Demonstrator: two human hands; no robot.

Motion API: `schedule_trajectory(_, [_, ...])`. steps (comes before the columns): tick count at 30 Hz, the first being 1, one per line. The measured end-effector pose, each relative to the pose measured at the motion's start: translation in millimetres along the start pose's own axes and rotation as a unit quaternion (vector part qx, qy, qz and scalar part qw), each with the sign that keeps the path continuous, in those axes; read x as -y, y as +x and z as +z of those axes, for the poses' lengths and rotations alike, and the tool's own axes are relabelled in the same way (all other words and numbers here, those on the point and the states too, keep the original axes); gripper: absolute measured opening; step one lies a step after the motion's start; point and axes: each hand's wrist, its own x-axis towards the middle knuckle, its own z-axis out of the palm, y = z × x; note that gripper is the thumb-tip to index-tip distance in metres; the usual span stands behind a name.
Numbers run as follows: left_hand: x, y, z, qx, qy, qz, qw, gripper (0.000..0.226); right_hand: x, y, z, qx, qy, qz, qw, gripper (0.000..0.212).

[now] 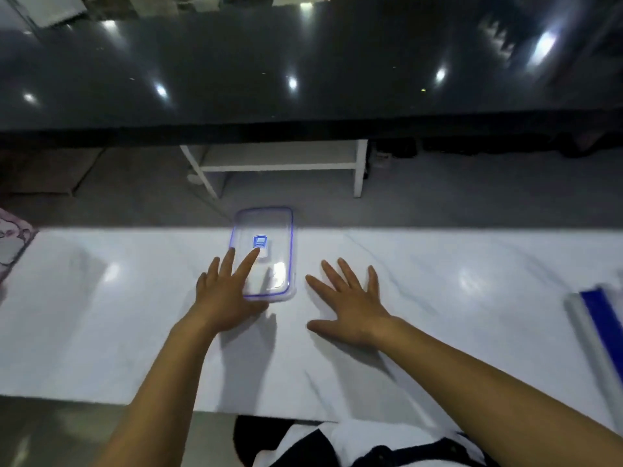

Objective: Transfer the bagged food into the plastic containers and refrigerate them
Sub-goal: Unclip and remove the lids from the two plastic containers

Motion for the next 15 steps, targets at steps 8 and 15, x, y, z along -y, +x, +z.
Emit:
schedule_trajectory(8, [-161.9, -44.9, 58.1, -0.019, -0.12, 0.187, 0.975, 0.091, -87.7, -156.2, -43.7, 0.061, 0.049, 0.086, 0.993, 0.062])
schedule_trajectory(15, [-301.2, -78.0, 88.7, 0.06, -0.137, 0.298, 0.943, 0.089, -193.9, -310.7, -80.0, -0.141, 0.155, 0.204, 0.956, 0.068])
